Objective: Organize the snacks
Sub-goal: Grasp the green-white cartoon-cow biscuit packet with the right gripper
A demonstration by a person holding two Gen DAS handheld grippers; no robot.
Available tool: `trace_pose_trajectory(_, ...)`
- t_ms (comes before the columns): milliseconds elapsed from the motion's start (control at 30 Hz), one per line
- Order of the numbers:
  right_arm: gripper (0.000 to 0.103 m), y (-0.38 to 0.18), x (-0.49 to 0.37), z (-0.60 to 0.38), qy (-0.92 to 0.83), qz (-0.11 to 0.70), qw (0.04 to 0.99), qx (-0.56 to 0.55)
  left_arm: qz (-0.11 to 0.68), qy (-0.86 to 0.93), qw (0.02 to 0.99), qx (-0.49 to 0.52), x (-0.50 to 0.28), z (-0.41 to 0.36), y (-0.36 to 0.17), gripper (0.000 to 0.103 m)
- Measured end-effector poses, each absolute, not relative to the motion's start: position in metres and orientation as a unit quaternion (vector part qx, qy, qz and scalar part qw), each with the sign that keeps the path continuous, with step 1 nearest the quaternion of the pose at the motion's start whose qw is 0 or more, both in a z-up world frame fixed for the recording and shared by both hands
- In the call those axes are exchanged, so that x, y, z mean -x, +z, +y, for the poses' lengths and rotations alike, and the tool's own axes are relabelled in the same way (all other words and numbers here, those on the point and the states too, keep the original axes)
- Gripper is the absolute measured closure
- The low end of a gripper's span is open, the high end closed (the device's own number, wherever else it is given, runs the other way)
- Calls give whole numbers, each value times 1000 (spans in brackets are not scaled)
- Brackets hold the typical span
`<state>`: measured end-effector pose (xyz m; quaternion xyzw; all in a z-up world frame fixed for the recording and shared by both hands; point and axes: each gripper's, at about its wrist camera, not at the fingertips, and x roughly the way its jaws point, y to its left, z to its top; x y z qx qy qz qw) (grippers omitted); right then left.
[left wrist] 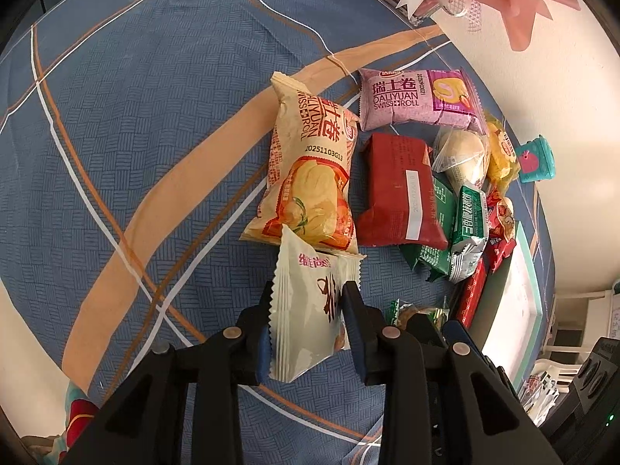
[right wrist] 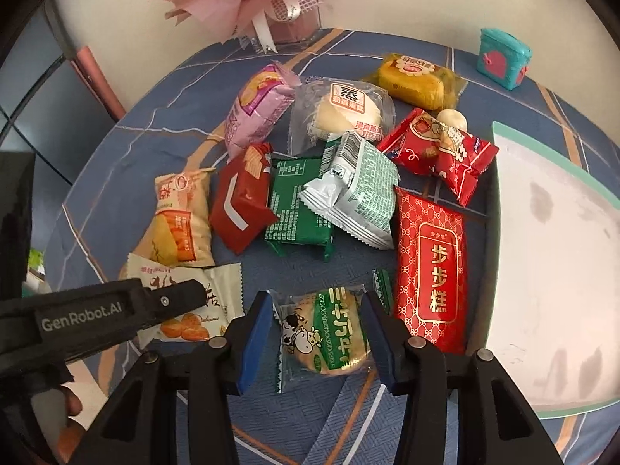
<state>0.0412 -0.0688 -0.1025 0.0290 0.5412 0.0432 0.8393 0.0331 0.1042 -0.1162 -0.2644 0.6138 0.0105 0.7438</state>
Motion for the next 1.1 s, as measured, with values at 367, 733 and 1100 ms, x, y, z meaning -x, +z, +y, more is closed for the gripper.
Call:
trace_pose_trajectory(367,44,-107,-35,-73,33,558,828,-30,617,13,741,266,-32,104,-118,66)
trace_pose_trajectory(733,40,-114,-26,-51,43,554,830,50,619,12,741,261,-31,102,-120,65)
trace_pose_trajectory(1100,48,-111,-27,-60,37,552,832,31,616,-6,743,261,-32,94,-118,74)
